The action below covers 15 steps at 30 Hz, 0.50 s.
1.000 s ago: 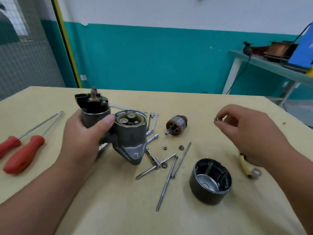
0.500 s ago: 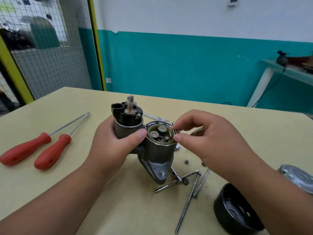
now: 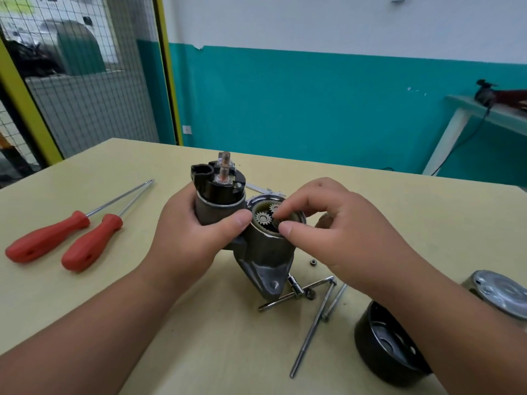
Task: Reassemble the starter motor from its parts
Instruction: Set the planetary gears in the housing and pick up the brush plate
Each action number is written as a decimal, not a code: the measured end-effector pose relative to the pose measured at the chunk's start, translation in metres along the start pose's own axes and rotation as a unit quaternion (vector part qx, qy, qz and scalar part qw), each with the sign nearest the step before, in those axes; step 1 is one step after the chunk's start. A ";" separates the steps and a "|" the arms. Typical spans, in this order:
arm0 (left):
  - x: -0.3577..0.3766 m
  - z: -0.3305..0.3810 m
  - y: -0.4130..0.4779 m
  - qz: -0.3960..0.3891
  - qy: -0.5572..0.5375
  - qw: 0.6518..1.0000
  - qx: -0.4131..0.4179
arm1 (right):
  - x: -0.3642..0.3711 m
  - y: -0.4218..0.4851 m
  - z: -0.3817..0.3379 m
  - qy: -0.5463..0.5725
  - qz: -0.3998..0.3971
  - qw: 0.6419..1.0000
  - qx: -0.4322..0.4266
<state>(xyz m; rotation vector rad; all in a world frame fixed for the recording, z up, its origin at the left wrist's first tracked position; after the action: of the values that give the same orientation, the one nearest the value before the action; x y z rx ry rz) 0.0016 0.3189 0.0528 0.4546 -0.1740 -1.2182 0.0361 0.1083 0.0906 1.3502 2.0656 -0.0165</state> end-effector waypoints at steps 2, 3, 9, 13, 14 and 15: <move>-0.001 -0.001 0.001 0.004 -0.007 1.000 -0.009 | -0.002 -0.002 0.000 -0.002 0.022 1.000 -0.018; -0.001 -0.002 0.001 0.006 -0.011 1.000 -0.013 | -0.003 -0.003 -0.001 -0.007 0.033 0.999 -0.026; -0.002 -0.005 0.005 0.017 -0.032 0.999 -0.039 | -0.004 -0.007 -0.002 -0.097 0.034 0.993 -0.065; 0.000 -0.003 0.003 0.012 -0.042 0.998 -0.035 | -0.002 -0.008 -0.005 -0.135 0.038 0.987 -0.081; 0.000 -0.002 0.003 0.010 -0.043 0.999 -0.032 | -0.002 -0.009 -0.006 -0.140 0.042 0.985 -0.089; 0.000 -0.002 0.003 0.010 -0.042 0.999 -0.031 | -0.003 -0.009 -0.007 -0.145 0.047 0.984 -0.097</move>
<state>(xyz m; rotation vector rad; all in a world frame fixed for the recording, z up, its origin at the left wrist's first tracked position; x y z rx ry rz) 0.0053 0.3204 0.0522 0.3477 -0.2111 -1.2200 0.0258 0.1045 0.0949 1.2439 1.7138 0.0276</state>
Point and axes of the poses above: each hand's wrist, its own y-axis towards the middle knuckle, its own x-axis out of the palm, z = x × y, the point moved 5 cm from there along y, towards the middle knuckle, and after that the axes turned 3 degrees about y, right-handed, at the moved point
